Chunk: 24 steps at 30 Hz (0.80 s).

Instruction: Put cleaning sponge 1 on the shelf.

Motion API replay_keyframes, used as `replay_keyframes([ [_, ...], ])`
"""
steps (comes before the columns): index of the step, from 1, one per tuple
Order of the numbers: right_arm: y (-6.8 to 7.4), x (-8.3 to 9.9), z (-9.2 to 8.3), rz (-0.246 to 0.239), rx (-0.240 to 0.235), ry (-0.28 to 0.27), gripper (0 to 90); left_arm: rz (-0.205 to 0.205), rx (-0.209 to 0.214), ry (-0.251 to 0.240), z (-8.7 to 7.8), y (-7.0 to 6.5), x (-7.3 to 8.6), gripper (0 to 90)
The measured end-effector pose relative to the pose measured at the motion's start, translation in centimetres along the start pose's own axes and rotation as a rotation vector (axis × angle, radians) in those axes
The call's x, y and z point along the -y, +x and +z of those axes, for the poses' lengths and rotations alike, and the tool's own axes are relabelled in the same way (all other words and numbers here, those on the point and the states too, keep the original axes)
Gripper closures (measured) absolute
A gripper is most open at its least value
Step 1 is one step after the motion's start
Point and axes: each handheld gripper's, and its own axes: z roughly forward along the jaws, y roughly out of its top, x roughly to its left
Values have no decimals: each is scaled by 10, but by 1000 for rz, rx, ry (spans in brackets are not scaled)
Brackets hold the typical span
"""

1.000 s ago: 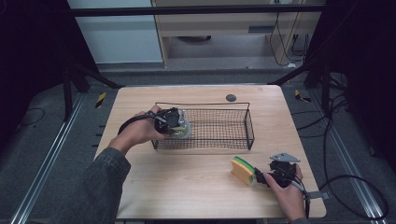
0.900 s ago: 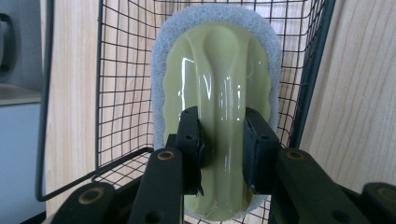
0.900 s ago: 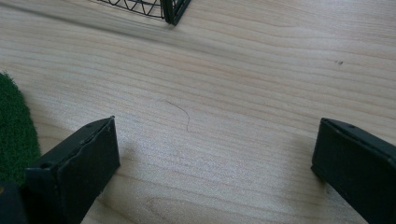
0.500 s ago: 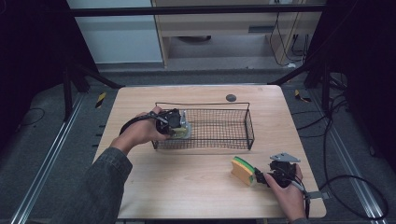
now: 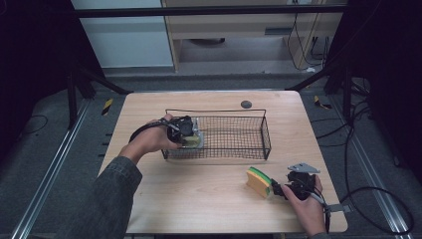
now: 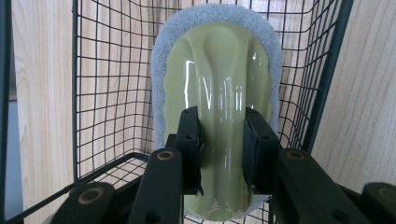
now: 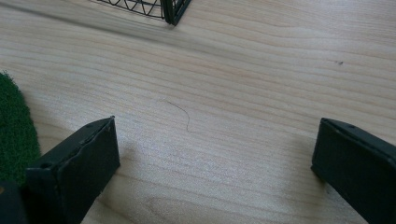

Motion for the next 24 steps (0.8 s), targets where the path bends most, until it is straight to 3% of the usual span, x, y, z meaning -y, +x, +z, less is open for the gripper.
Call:
replay_keyframes([
  [14, 0, 0, 0, -1, -1, 0, 9, -16, 7, 17, 5, 2, -1, 676],
  [24, 0, 0, 0, 2, -3, 2, 9, -22, 0, -25, -5, 3, 0, 665],
])
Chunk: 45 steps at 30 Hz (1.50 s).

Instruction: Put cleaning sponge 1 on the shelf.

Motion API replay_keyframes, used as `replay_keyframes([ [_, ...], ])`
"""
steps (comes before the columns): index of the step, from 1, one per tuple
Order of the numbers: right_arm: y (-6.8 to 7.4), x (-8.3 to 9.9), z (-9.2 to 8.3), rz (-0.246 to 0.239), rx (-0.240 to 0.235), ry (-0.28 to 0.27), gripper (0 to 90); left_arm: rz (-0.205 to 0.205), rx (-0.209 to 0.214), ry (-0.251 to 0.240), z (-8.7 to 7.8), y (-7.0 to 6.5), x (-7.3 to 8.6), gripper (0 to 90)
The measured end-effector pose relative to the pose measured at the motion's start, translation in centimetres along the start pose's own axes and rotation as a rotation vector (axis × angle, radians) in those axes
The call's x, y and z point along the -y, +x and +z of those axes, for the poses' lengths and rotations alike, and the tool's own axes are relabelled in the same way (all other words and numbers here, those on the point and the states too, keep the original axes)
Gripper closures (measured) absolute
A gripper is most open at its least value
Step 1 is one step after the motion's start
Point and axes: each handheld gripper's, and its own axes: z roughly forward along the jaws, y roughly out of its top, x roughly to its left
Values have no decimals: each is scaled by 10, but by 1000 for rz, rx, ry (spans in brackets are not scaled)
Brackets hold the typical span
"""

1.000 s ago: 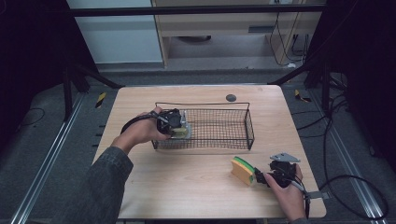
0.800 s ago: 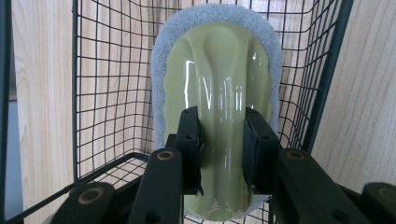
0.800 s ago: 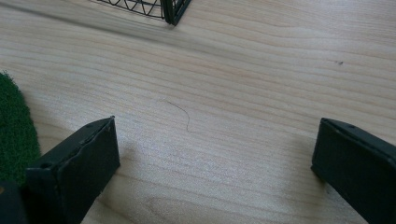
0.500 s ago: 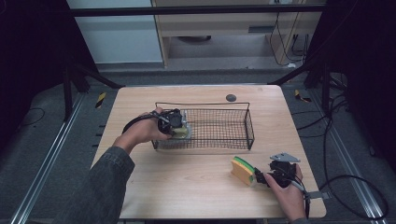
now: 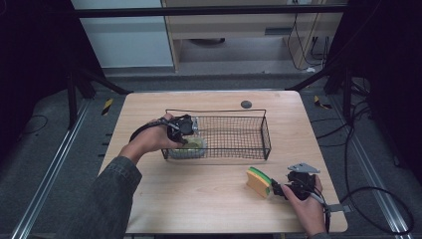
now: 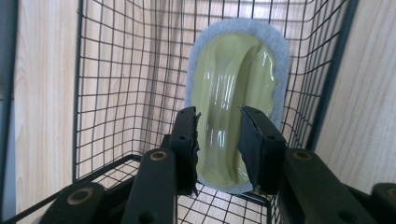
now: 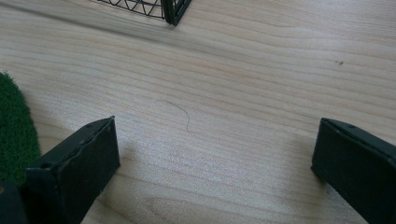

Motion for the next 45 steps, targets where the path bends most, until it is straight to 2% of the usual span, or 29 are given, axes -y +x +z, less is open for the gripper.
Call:
replay_keyframes([
  [9, 0, 0, 0, -2, 1, -1, 9, -48, -39, -89, -22, 1, 2, 625],
  [18, 0, 0, 0, 3, -1, -2, 9, -82, -93, -116, -32, -10, 4, 545],
  [20, 0, 0, 0, 3, -1, -2, 9, -97, -106, -116, -32, -12, 5, 490],
  [23, 0, 0, 0, 0, 0, -1, 9, -130, -156, -106, -32, -16, 7, 407],
  [27, 0, 0, 0, 2, -1, -2, 9, -234, -190, -141, -34, -22, 12, 244],
  [30, 0, 0, 0, 3, 0, -2, 9, -300, -195, -153, -37, -28, 18, 154],
  [39, 0, 0, 0, 3, 0, -2, 9, -489, -203, -281, -49, -53, 45, 86],
  [45, 0, 0, 0, 4, 1, -2, 9, -594, -211, -353, -47, -72, 74, 57],
])
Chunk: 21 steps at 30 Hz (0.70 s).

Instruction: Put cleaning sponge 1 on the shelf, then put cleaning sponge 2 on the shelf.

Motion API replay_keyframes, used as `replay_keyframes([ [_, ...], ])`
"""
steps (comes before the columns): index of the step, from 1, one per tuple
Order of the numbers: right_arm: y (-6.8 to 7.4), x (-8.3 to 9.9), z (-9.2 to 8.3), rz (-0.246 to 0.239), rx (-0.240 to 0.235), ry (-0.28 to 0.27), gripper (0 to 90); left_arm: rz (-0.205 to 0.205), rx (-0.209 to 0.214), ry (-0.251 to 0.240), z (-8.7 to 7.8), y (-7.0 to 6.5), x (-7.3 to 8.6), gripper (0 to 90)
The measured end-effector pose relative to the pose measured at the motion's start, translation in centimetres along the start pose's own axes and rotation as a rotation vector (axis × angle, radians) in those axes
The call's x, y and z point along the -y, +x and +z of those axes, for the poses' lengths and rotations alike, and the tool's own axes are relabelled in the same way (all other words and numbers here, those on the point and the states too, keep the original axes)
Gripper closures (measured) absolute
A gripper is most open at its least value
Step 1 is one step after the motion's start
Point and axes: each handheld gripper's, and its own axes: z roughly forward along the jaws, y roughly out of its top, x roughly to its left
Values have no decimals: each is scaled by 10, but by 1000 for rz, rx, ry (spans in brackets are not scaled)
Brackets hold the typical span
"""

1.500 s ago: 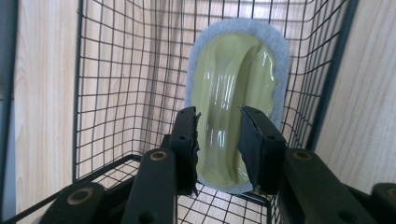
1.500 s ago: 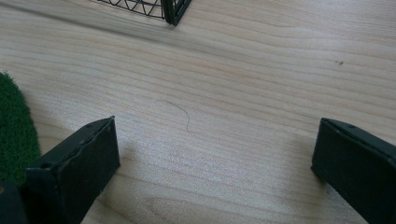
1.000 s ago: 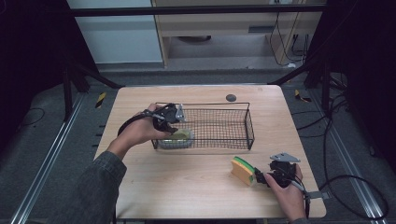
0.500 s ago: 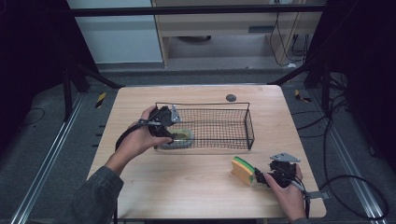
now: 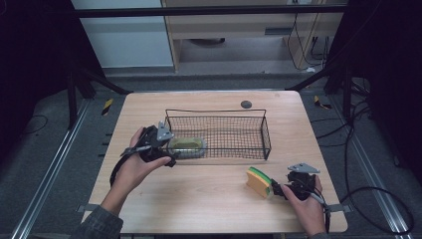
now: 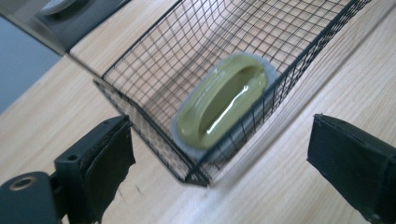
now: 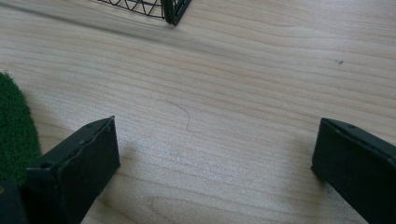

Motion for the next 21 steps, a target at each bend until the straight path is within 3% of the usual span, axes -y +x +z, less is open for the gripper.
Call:
replay_keyframes([
  [2, 1, 0, 0, 4, 2, 2, 9, -40, -5, -5, -3, 0, 16, 55],
  [5, 1, 0, -1, 0, 0, 4, 20, -67, -9, -7, -5, 1, 40, 48],
  [7, 1, -1, -3, -4, -5, 14, 59, -110, -5, 5, -5, 1, 60, 46],
  [12, 3, -4, -15, -3, -3, -1, 127, -166, 28, 61, 7, 1, 96, 50],
  [15, 5, -1, -29, -17, 4, 1, 147, -165, 15, 107, 20, 1, 110, 50],
  [17, 5, 2, -36, -42, 7, 9, 161, -229, 71, 87, 26, 5, 116, 52],
  [18, 5, 4, -41, -46, 6, 19, 165, -231, 73, 77, 27, 6, 117, 49],
  [20, 4, 6, -47, -59, 11, 19, 171, -201, 35, 85, 29, 8, 119, 33],
  [21, 3, 7, -49, -63, 5, 24, 172, -213, 29, 80, 30, 10, 121, 34],
])
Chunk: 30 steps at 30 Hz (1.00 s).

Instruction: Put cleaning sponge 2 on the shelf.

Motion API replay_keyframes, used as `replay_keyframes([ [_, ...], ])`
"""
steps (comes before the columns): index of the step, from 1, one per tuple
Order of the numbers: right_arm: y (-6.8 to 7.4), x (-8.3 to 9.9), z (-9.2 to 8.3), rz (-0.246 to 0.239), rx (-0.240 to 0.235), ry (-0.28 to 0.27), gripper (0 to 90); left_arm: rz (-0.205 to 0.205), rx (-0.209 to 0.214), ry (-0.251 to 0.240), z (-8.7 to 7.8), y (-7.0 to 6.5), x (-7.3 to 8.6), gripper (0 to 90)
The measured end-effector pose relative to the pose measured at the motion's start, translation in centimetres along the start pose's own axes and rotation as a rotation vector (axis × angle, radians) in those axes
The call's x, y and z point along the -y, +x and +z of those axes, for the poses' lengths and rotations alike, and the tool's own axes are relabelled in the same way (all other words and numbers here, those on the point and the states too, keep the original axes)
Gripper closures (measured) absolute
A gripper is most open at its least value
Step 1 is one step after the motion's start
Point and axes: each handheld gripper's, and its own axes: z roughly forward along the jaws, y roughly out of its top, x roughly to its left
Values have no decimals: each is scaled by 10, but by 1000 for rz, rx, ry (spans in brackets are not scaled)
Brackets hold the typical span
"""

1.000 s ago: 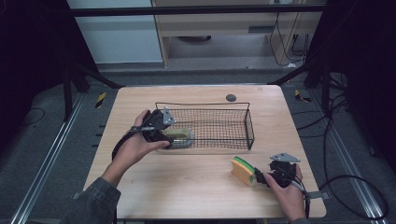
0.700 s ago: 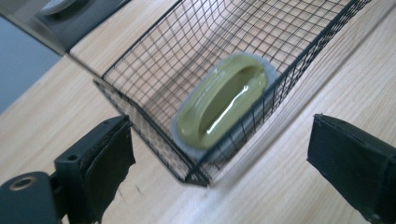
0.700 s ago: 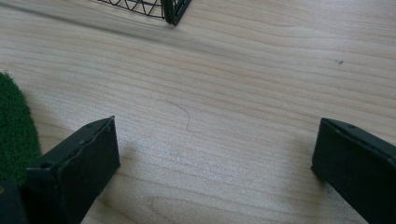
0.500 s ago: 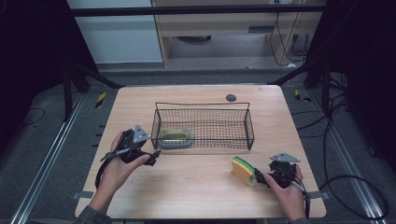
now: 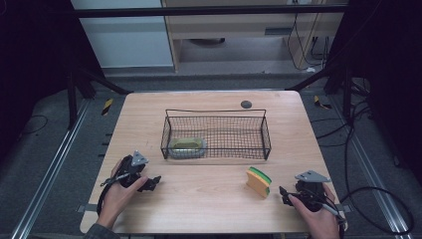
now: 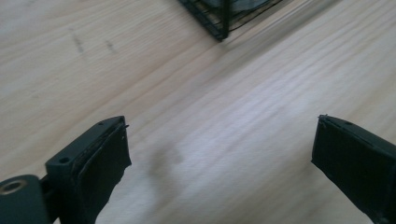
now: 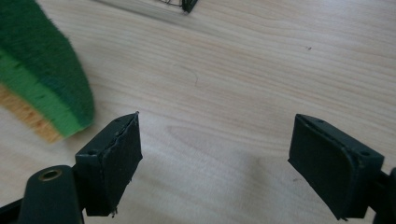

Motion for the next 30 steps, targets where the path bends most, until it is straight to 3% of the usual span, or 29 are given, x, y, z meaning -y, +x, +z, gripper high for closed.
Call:
replay_keyframes([
  [3, 1, 1, -7, -11, -27, -4, 184, -55, 19, -20, 2, 6, 4, 34],
  [5, 4, 0, -11, -38, -40, 9, 194, -57, 4, -4, 6, 7, 6, 37],
  [10, 20, -8, -22, -126, -104, 59, 194, -80, 34, 2, 14, 4, 8, 31],
  [13, 29, -18, -33, -198, -119, 79, 185, -105, 35, -8, 16, 5, 8, 32],
  [21, 39, -47, -48, -252, -187, 143, 179, -116, 22, -84, 21, 4, 13, 0],
  [30, 44, -81, -50, -298, -189, 166, 187, -114, 24, -85, 21, 4, 13, 0],
])
